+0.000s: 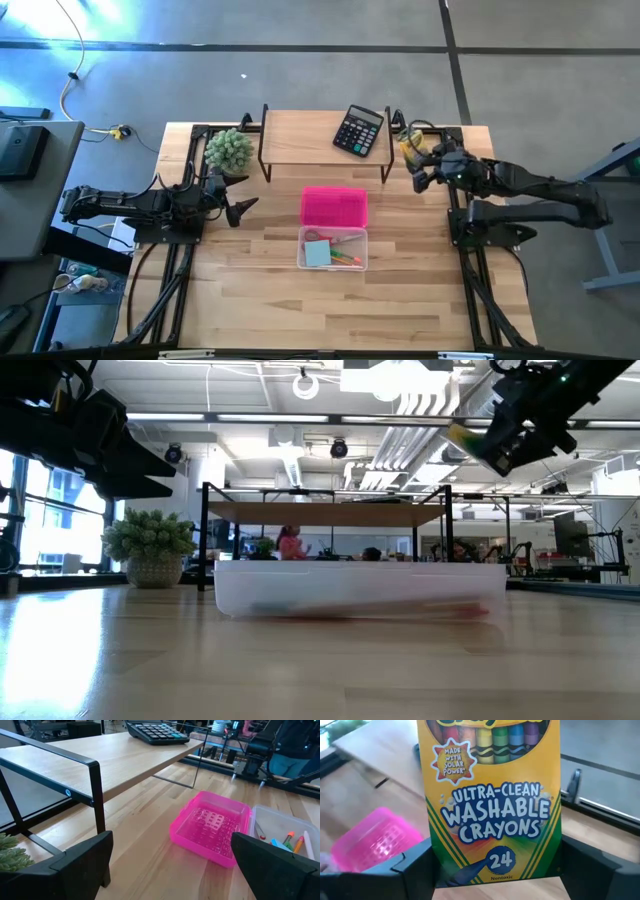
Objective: Pack school essentials
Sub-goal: Put the crayons into the white bin, then adjust the shelf
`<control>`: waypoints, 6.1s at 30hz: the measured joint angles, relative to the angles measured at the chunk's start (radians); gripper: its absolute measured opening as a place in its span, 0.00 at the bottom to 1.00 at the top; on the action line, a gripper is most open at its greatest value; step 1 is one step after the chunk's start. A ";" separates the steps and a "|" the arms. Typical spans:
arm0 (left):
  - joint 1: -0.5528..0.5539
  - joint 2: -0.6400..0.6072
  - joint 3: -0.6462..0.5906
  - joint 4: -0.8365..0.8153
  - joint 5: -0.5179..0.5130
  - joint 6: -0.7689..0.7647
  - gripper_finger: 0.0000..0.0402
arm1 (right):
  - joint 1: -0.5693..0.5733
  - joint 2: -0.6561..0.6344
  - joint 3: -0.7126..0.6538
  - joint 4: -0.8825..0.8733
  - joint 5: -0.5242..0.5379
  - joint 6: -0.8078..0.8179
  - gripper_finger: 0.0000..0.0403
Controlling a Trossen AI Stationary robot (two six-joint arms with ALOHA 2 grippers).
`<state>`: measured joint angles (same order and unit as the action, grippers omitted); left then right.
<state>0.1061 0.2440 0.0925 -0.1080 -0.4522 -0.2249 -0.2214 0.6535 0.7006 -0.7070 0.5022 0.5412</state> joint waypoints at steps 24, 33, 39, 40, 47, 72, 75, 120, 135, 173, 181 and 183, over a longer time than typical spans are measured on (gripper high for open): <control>0.000 0.000 0.000 0.000 0.000 0.000 0.98 | 0.464 0.686 0.288 0.017 -0.067 0.055 0.81; 0.000 0.000 0.000 0.000 0.000 0.000 0.98 | 0.501 0.986 0.461 0.015 -0.212 -0.076 0.81; 0.000 0.000 0.000 0.000 0.000 0.000 0.98 | 0.518 1.099 0.527 0.008 -0.297 -0.108 0.81; 0.000 0.000 0.000 0.000 0.000 0.000 0.98 | 0.520 1.109 0.532 0.007 -0.298 -0.108 0.81; 0.000 0.000 0.000 0.000 0.000 0.000 0.98 | 0.540 1.158 0.544 0.017 -0.339 -0.105 0.81; 0.000 0.000 0.000 0.000 0.000 0.000 0.98 | 0.554 1.143 0.542 -0.009 -0.293 -0.044 0.99; 0.000 0.000 0.000 0.000 0.000 0.000 0.98 | 0.556 1.120 0.542 0.001 -0.259 -0.040 0.99; 0.000 0.000 0.000 0.000 0.000 0.000 0.98 | 0.140 0.876 0.542 -0.073 0.286 0.474 0.26; 0.000 0.000 0.000 0.000 0.000 0.000 0.98 | 0.048 0.876 0.542 -0.192 0.245 0.542 0.03; 0.000 0.000 0.000 0.000 0.000 0.000 0.98 | -0.112 0.876 0.542 -0.249 0.262 0.562 0.00; 0.000 0.000 0.000 0.000 0.000 0.000 0.98 | -0.128 0.867 0.542 -0.257 0.267 0.562 0.00; 0.000 0.000 0.000 0.000 0.000 0.000 0.98 | -0.129 0.852 0.542 -0.264 0.283 0.562 0.00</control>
<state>0.1062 0.2436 0.0925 -0.1081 -0.4522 -0.2249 -0.3500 1.5053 1.2423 -0.9706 0.7853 1.1030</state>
